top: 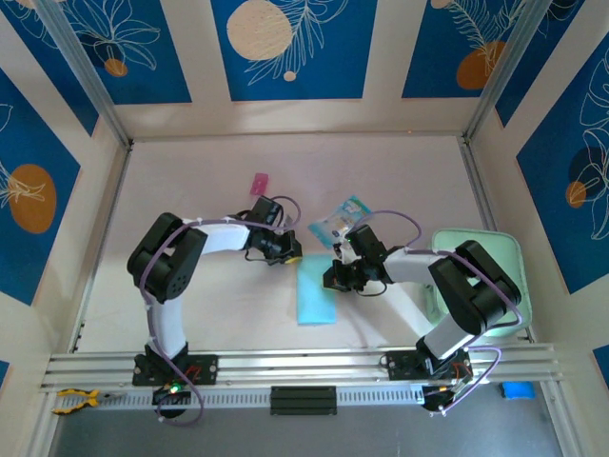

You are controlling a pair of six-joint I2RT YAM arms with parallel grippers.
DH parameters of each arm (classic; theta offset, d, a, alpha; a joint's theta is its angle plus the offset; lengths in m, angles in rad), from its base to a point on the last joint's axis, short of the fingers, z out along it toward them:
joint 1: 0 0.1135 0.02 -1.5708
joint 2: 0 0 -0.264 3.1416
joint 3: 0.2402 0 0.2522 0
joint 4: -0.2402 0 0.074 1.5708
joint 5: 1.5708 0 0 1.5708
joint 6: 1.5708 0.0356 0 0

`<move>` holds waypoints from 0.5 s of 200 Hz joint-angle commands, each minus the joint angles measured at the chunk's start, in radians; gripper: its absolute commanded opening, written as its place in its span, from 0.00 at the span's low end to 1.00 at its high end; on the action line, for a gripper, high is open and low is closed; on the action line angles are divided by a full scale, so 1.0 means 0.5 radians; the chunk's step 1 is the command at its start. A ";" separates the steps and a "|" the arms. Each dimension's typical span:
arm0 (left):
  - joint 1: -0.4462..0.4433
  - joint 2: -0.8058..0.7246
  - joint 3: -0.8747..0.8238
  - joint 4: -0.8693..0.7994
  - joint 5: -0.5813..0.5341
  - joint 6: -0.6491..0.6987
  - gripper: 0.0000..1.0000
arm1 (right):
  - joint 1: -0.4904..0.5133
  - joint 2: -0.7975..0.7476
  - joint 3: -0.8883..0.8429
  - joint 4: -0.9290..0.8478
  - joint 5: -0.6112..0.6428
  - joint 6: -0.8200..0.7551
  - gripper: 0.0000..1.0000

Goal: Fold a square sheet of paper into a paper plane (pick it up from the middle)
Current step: First fold a square sheet of paper at the bottom-center of the table.

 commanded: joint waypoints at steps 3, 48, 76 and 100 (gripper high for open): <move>0.089 0.095 0.066 -0.004 -0.284 -0.054 0.11 | 0.029 0.021 -0.107 -0.289 0.028 -0.018 0.00; 0.104 0.118 0.114 -0.037 -0.334 -0.048 0.11 | 0.028 0.022 -0.107 -0.289 0.025 -0.018 0.00; 0.104 0.131 0.109 -0.028 -0.315 -0.049 0.12 | 0.029 0.021 -0.107 -0.293 0.022 -0.019 0.00; 0.106 0.092 0.098 -0.068 -0.354 -0.030 0.12 | 0.028 0.016 -0.107 -0.295 0.025 -0.021 0.00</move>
